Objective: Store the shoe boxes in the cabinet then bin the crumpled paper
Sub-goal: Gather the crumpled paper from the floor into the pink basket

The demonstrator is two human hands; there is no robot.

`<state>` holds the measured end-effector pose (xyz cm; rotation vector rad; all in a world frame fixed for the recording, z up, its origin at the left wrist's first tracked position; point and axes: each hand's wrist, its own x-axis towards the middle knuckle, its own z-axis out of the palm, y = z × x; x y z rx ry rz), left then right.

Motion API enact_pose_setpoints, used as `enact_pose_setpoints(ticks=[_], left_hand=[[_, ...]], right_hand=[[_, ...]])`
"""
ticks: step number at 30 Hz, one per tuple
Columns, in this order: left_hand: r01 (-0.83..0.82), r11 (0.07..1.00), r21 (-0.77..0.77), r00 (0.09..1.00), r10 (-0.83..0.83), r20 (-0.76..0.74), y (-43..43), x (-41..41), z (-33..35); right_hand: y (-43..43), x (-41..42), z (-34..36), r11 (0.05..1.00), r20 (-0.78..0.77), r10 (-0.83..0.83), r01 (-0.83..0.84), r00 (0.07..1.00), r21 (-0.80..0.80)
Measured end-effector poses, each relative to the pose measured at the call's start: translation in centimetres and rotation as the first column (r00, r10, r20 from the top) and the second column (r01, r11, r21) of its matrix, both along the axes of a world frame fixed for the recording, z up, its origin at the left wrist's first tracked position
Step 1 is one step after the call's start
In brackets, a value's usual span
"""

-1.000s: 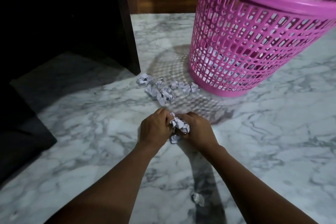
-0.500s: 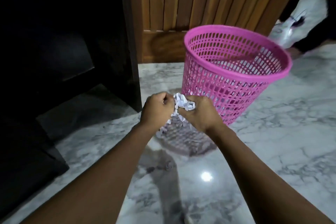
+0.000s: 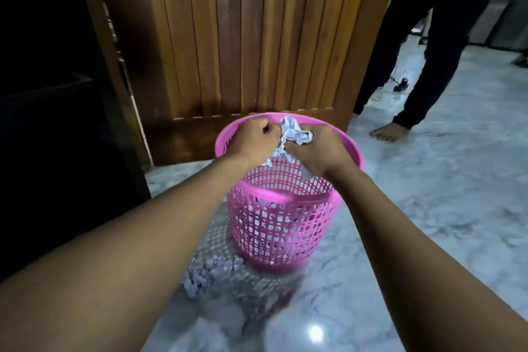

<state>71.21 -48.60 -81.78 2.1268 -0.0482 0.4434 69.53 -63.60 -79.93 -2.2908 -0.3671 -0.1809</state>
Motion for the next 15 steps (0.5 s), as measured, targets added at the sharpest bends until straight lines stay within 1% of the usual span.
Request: enact_pose_setpoints(ticks=[2, 3, 5, 6, 8, 12, 15], left_hand=[[0.048, 0.997, 0.053, 0.994, -0.042, -0.098, -0.7, 1.4, -1.1], [0.078, 0.991, 0.112, 0.986, -0.060, -0.154, -0.7, 1.8, -1.6], [0.148, 0.965, 0.215, 0.960, -0.088, -0.266, -0.2, 2.3, -2.4], [0.172, 0.956, 0.238, 0.949, -0.096, -0.301, 0.3, 2.4, -2.6], [0.178, 0.947, 0.268, 0.947, -0.091, -0.309, 1.3, 2.1, -2.8], [0.169, 0.921, 0.352, 0.957, -0.068, -0.281, 3.8, 0.3, -3.1], [0.152, 0.904, 0.399, 0.968, -0.055, -0.244, 5.7, -2.3, -3.6]], right_hand=[[-0.8, 1.3, -1.1, 0.999, -0.063, -0.028, 0.026, 0.998, -0.020], [-1.1, 1.9, -1.7, 0.999, -0.111, -0.041, 0.037, 0.993, -0.036], [-1.4, 2.4, -2.6, 0.995, -0.196, -0.056, 0.038, 0.979, -0.092], [-1.5, 2.5, -2.9, 0.990, -0.208, -0.061, 0.033, 0.976, -0.136], [-1.4, 2.2, -3.3, 0.976, -0.195, -0.076, 0.032, 0.978, -0.217], [-0.4, 0.7, -3.6, 0.950, -0.196, -0.107, 0.042, 0.975, -0.310], [1.0, -1.3, -4.2, 0.940, -0.132, -0.120, 0.070, 0.984, -0.333]])
